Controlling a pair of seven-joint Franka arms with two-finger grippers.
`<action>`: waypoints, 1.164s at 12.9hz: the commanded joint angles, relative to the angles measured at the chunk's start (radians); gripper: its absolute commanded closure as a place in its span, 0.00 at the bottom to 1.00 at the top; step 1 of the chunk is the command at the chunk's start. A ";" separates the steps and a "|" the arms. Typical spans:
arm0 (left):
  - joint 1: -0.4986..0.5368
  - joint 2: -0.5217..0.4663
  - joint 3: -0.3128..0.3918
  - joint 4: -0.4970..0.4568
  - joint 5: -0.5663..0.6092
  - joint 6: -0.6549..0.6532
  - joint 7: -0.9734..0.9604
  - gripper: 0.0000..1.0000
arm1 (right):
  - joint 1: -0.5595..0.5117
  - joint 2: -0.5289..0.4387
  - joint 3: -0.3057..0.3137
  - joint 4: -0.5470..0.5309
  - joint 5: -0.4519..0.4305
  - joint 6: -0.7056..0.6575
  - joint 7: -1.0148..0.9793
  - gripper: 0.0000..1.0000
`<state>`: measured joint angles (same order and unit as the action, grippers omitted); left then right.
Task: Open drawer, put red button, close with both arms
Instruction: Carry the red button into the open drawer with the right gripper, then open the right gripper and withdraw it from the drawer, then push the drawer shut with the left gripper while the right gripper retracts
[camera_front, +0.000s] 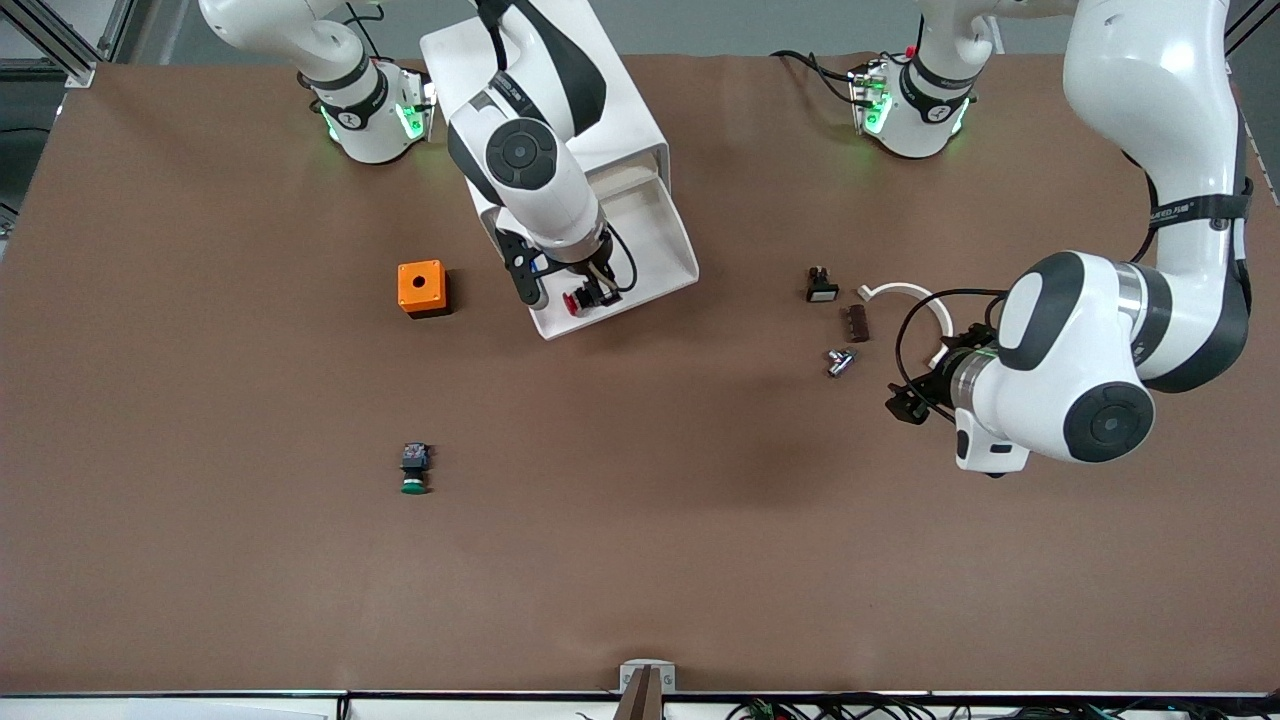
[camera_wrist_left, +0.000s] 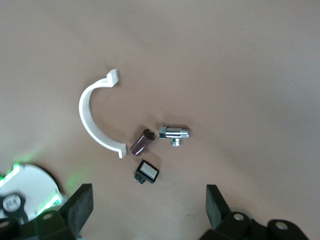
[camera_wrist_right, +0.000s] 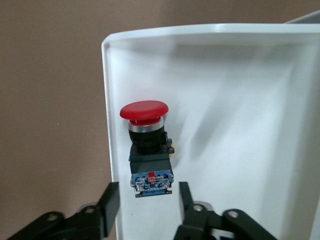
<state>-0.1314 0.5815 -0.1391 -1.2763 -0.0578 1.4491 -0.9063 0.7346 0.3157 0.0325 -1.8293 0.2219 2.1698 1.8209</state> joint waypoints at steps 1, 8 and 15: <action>-0.010 -0.028 -0.002 -0.014 0.024 0.039 0.127 0.01 | -0.006 -0.014 -0.009 0.014 0.010 0.008 0.006 0.00; -0.062 -0.069 -0.117 -0.228 0.013 0.391 0.145 0.00 | -0.257 -0.015 -0.054 0.120 -0.022 -0.052 -0.561 0.00; -0.155 -0.016 -0.226 -0.270 0.015 0.447 -0.075 0.00 | -0.507 -0.082 -0.060 0.139 -0.044 -0.167 -1.074 0.00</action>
<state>-0.2624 0.5690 -0.3625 -1.5341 -0.0577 1.8839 -0.9308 0.2988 0.2867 -0.0452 -1.6835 0.1976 2.0670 0.8756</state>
